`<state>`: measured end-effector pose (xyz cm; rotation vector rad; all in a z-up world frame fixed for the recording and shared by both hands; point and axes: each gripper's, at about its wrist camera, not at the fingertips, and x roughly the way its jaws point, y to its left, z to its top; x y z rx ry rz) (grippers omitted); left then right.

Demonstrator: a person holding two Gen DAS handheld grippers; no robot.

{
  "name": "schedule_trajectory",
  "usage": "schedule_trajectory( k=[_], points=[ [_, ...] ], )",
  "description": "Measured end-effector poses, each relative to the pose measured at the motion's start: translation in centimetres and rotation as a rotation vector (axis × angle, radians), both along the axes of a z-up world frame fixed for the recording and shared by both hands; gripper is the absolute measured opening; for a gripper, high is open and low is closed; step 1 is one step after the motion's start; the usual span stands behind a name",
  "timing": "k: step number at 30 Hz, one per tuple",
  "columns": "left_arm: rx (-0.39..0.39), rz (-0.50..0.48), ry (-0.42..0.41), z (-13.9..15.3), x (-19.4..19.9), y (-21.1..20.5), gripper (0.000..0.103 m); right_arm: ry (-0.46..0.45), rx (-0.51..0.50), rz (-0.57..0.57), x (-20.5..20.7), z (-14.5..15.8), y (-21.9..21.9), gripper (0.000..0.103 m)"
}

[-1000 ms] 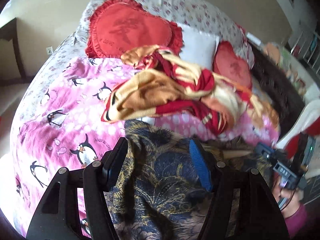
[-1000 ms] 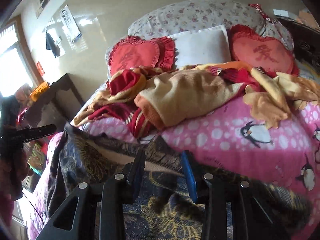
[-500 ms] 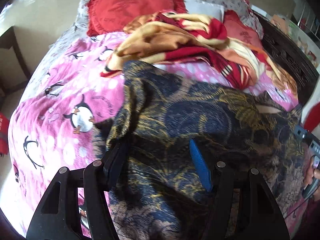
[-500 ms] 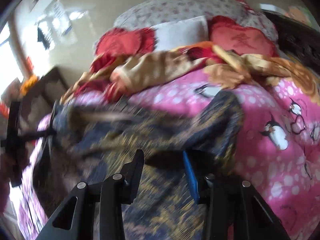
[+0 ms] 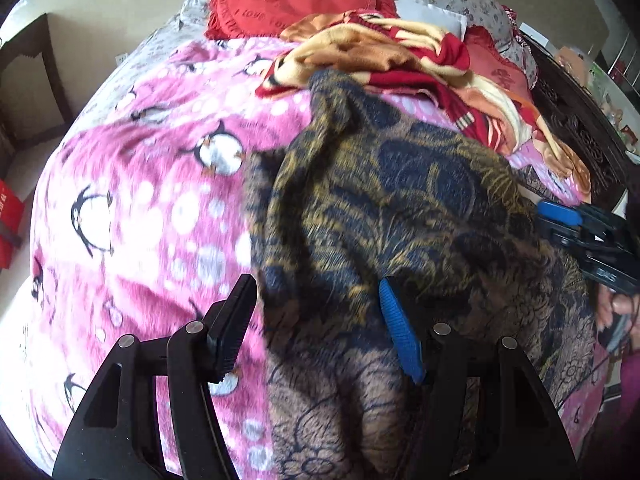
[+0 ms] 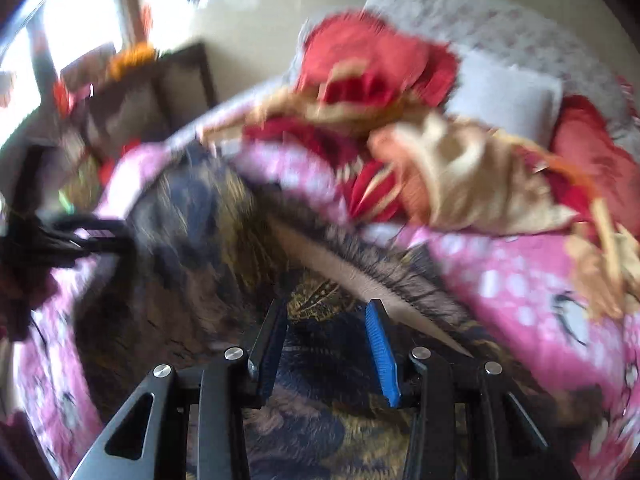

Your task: Fold small clothes

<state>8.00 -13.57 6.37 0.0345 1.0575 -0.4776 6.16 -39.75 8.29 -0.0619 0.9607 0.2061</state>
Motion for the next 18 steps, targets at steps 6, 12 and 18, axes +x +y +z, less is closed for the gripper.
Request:
schedule_trajectory(
  k=[6, 12, 18],
  points=[
    [-0.031, 0.024, 0.026, -0.5, -0.3, 1.5, 0.064, -0.044, -0.079, 0.019, 0.4, 0.0, 0.5, 0.004],
    [-0.053, 0.041, -0.010, 0.9, -0.7, 2.2, 0.064, -0.084, -0.153, -0.074, 1.2, 1.0, 0.2, 0.003],
    [-0.049, 0.023, -0.016, 1.5, -1.6, 1.8, 0.064, -0.086, -0.073, -0.165, 2.3, -0.3, -0.2, 0.003]
  ],
)
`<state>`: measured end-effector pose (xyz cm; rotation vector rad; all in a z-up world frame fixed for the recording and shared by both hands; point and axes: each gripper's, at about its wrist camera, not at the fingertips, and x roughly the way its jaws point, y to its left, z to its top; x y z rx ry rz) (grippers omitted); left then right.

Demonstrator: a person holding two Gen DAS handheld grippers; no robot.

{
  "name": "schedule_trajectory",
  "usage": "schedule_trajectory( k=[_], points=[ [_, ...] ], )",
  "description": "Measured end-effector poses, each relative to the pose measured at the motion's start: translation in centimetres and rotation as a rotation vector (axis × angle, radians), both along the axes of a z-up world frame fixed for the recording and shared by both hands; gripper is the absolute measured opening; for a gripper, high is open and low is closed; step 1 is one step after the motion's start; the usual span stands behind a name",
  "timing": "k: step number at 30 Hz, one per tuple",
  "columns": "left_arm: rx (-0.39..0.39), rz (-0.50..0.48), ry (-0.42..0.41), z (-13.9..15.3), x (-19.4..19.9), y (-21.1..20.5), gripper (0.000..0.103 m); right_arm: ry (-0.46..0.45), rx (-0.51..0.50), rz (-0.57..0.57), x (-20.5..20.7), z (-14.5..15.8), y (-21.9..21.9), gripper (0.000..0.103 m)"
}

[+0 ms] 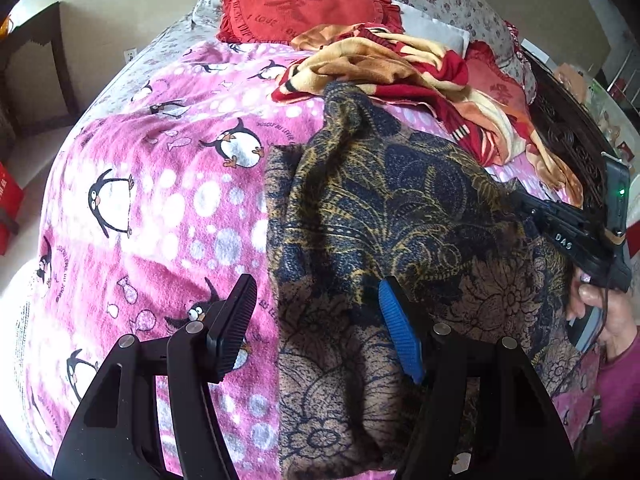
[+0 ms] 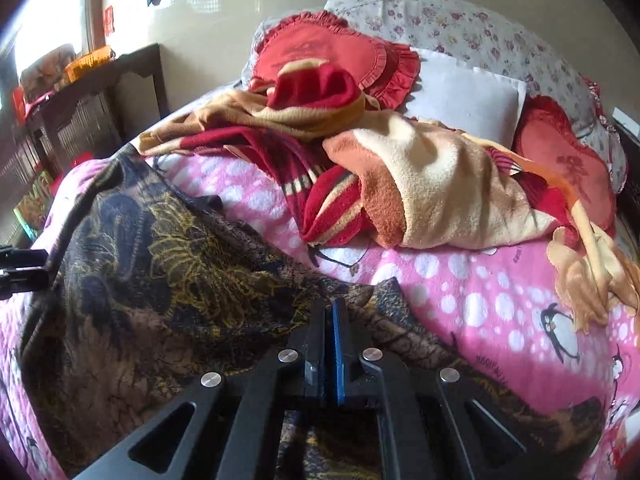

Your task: Fold small clothes

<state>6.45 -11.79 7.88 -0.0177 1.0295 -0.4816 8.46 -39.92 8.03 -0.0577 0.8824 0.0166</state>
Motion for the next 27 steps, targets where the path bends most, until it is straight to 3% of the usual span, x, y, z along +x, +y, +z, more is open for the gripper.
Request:
schedule_trajectory(
  k=[1, 2, 3, 5, 7, 10, 12, 15, 17, 20, 25, 27],
  points=[
    [0.002, -0.008, -0.009, 0.2, -0.3, -0.1, 0.064, -0.005, 0.039, -0.009, -0.7, 0.6, -0.5, 0.004],
    [0.004, -0.017, -0.018, 0.4, -0.7, -0.1, 0.064, -0.001, 0.083, -0.027, -1.5, 1.3, -1.3, 0.011],
    [0.005, -0.024, -0.024, 0.4, -1.0, -0.1, 0.064, -0.016, 0.130, -0.065, -3.0, 2.2, -2.6, 0.025],
    [0.007, -0.033, -0.016, -0.1, -1.5, 0.0, 0.064, -0.068, 0.139, -0.121, -5.5, 3.4, -4.2, 0.035],
    [0.014, -0.036, 0.008, -1.1, -1.8, 0.0, 0.064, -0.076, 0.088, -0.171, -7.9, 3.5, -6.0, 0.035],
    [0.030, -0.037, 0.063, -3.2, -2.2, -0.4, 0.064, 0.035, -0.001, -0.294, -9.9, 0.7, -9.4, 0.036],
    [0.043, -0.032, 0.067, -4.1, -2.4, -0.5, 0.064, -0.001, 0.122, -0.339, -11.3, 0.5, -11.6, 0.038],
    [0.033, -0.025, 0.062, -3.3, -3.0, 0.0, 0.064, 0.006, 0.089, -0.419, -13.4, 2.4, -11.8, 0.038],
    [0.015, -0.038, 0.056, -2.6, -3.6, 0.5, 0.064, -0.037, 0.185, -0.370, -16.4, 3.8, -11.2, 0.040],
    [-0.019, -0.059, 0.053, -2.0, -4.6, 1.7, 0.064, 0.021, 0.294, -0.322, -20.1, 3.2, -9.7, 0.042],
    [-0.104, -0.082, 0.111, -2.4, -5.6, 3.5, 0.064, 0.124, 0.329, -0.307, -24.2, -0.7, -6.4, 0.042],
    [-0.119, -0.094, 0.135, -2.8, -6.1, 4.1, 0.064, 0.119, 0.354, -0.306, -25.1, -1.7, -5.6, 0.042]
  ],
)
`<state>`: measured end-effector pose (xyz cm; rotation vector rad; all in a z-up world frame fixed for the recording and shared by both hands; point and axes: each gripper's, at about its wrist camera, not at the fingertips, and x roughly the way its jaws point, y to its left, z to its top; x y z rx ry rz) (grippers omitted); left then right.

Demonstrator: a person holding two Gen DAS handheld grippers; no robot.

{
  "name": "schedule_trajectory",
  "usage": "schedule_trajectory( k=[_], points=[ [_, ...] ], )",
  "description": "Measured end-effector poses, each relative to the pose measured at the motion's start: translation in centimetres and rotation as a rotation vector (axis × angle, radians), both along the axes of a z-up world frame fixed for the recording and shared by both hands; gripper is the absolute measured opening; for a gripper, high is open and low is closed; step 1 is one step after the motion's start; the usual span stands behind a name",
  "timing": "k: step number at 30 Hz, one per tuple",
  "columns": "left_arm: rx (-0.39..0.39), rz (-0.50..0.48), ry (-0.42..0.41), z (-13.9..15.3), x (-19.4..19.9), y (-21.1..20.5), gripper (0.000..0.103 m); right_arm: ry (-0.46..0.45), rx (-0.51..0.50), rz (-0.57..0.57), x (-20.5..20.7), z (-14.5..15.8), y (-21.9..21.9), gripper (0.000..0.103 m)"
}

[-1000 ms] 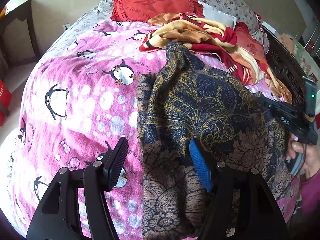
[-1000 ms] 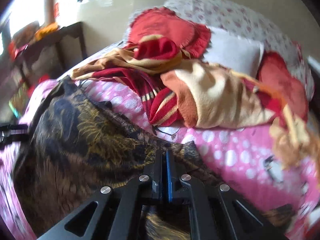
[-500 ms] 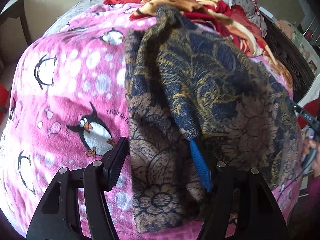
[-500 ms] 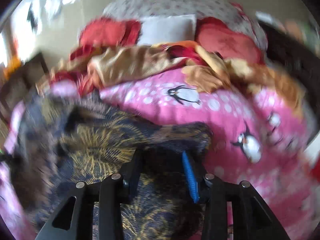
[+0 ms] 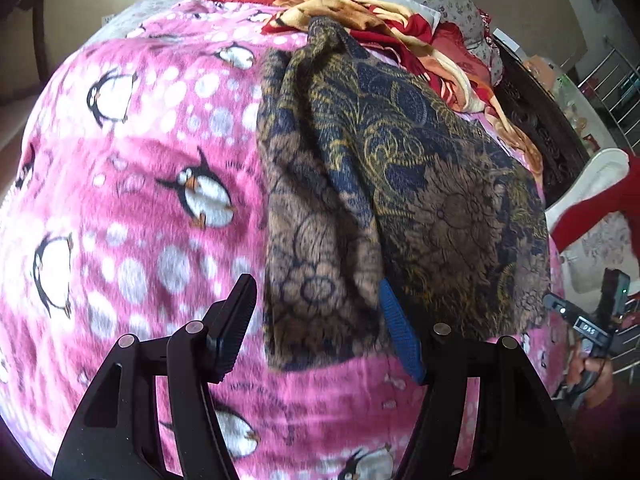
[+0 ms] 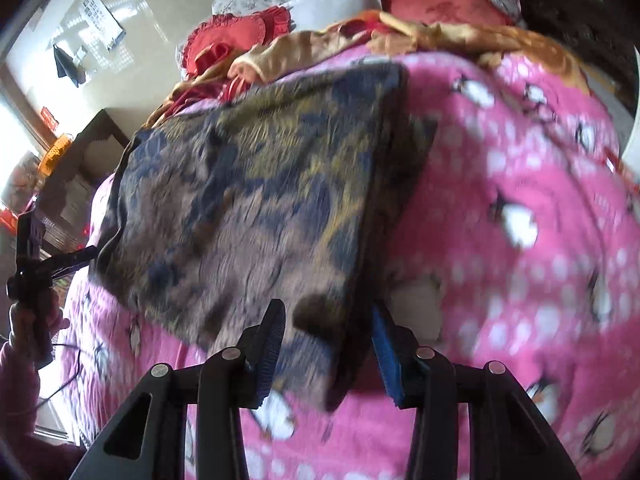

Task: Fold small clothes
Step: 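Smooth the folded shirt flat with both grippers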

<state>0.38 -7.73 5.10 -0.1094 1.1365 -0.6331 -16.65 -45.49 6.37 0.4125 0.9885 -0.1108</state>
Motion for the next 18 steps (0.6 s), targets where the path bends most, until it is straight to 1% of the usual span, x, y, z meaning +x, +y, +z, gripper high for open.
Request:
schedule_trajectory(
  k=[3, 6, 8, 9, 10, 11, 12, 13, 15, 18],
  points=[
    [0.001, -0.020, 0.023, -0.5, -0.7, 0.6, 0.064, -0.043, 0.016, -0.008, -1.1, 0.2, 0.8, 0.042],
    [-0.013, -0.043, 0.015, -0.4, -1.4, 0.6, 0.064, -0.072, 0.020, -0.007, -1.5, 0.1, 1.1, 0.042],
    [-0.022, -0.050, 0.011, -0.7, -1.2, 0.2, 0.064, -0.074, 0.024, -0.006, -1.5, -0.2, 1.3, 0.042],
    [-0.025, -0.057, 0.022, -1.0, -0.9, -0.1, 0.063, -0.067, 0.025, -0.004, -1.4, -0.6, 1.4, 0.035],
    [-0.020, -0.068, 0.033, -1.3, -0.7, -0.4, 0.051, -0.049, 0.023, 0.005, -1.1, -1.1, 1.5, 0.026],
    [-0.003, -0.078, 0.030, -1.4, -0.6, -0.8, 0.039, -0.034, 0.014, 0.009, -0.8, -1.4, 1.6, 0.007],
    [0.026, -0.079, 0.012, -1.4, -0.6, -1.1, 0.017, -0.027, 0.003, 0.001, -0.7, -1.5, 1.7, 0.006],
    [0.038, -0.079, -0.002, -1.3, -0.8, -1.0, 0.013, -0.035, 0.007, -0.006, -1.0, -1.3, 1.7, 0.006],
    [0.016, -0.086, -0.007, -0.5, -1.1, -0.5, 0.008, -0.061, 0.012, -0.012, -1.6, -0.1, 1.5, 0.005],
    [-0.005, -0.110, -0.060, 1.9, -2.1, 0.4, 0.007, -0.106, -0.012, -0.014, -3.2, 2.9, 0.7, 0.005]
  ],
)
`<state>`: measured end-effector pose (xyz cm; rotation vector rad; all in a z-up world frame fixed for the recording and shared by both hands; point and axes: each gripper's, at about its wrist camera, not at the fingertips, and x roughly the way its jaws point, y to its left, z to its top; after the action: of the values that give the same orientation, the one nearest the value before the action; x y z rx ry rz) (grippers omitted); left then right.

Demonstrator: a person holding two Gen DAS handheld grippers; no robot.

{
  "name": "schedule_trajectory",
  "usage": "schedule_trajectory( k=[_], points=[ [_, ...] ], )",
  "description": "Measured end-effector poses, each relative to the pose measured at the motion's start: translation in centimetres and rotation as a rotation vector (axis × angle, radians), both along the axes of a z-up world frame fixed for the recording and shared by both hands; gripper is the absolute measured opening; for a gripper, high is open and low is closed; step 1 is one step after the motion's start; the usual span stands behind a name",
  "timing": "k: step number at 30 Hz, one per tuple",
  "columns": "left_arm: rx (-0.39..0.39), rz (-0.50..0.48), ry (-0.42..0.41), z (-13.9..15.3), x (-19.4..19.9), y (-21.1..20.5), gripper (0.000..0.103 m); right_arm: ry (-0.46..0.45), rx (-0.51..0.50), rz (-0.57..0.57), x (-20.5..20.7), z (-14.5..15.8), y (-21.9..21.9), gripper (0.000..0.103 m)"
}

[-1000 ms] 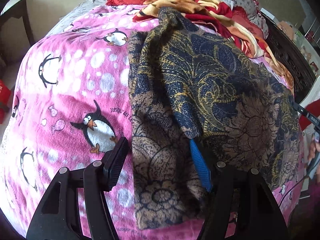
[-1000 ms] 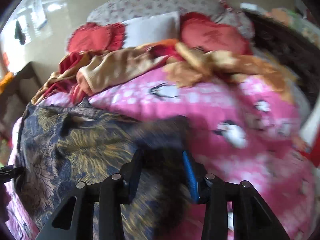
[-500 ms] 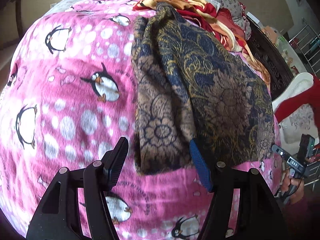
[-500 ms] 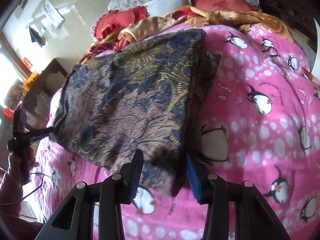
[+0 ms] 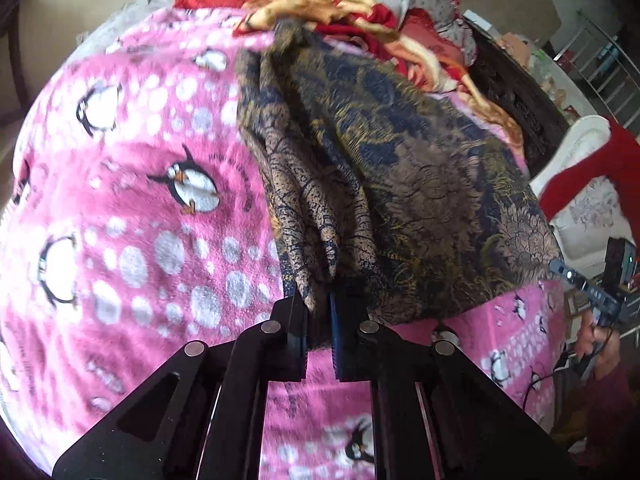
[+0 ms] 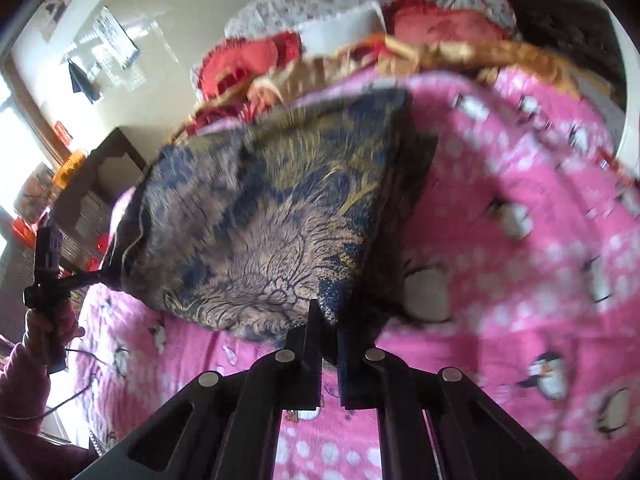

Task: Fold small clothes
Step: 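Smooth the folded shirt flat with both grippers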

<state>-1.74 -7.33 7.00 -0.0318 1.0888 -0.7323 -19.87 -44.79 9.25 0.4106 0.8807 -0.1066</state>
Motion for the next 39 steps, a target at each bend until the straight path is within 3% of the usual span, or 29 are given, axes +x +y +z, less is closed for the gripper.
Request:
schedule_trajectory(
  k=[3, 5, 9, 12, 13, 17, 20, 23, 28, 30, 33, 35, 39],
  points=[
    [-0.024, -0.024, -0.018, 1.5, -1.8, 0.9, 0.007, -0.011, -0.020, 0.009, -1.6, 2.0, -0.8, 0.004],
    [-0.001, -0.049, -0.017, 0.8, -3.2, 1.0, 0.007, 0.012, -0.039, 0.009, -2.2, 2.0, -1.1, 0.004],
    [0.094, -0.055, 0.028, -3.4, -4.7, 0.6, 0.007, 0.121, -0.024, -0.028, -2.8, -2.1, -2.1, 0.004],
    [0.094, -0.038, 0.027, -3.6, -5.0, 0.8, 0.007, 0.185, -0.011, -0.043, -2.7, -4.2, -2.4, 0.006],
    [0.085, -0.043, 0.024, -2.9, -5.1, 1.0, 0.008, 0.182, -0.024, -0.058, -2.7, -3.7, -2.4, 0.009],
    [0.107, -0.022, -0.046, -0.1, -5.3, 1.7, 0.021, 0.118, -0.163, -0.083, -2.4, 0.4, -1.7, 0.036],
    [0.104, 0.015, -0.091, 1.3, -4.9, 1.5, 0.027, 0.023, -0.184, -0.050, -0.2, 3.2, -0.4, 0.039],
    [0.115, 0.035, -0.123, 1.2, -4.7, 0.0, 0.038, -0.044, -0.186, 0.040, 4.2, 3.9, 2.1, 0.038],
    [0.212, 0.090, -0.126, -1.5, -4.1, -2.7, 0.038, -0.055, -0.210, 0.141, 12.7, 1.2, 5.4, 0.037],
    [0.240, 0.115, -0.115, -2.6, -3.5, -3.0, 0.039, -0.045, -0.276, 0.145, 15.8, -0.1, 6.1, 0.036],
    [0.240, 0.156, -0.079, -3.7, -2.7, -3.1, 0.048, -0.005, -0.336, 0.118, 19.4, -2.1, 5.6, 0.033],
    [0.236, 0.164, -0.082, -3.9, -2.4, -3.1, 0.050, -0.010, -0.306, 0.093, 20.7, -2.8, 4.5, 0.033],
    [0.236, 0.170, -0.085, -4.1, -2.3, -3.1, 0.053, -0.044, -0.350, 0.088, 21.4, -2.2, 4.9, 0.033]
  ],
)
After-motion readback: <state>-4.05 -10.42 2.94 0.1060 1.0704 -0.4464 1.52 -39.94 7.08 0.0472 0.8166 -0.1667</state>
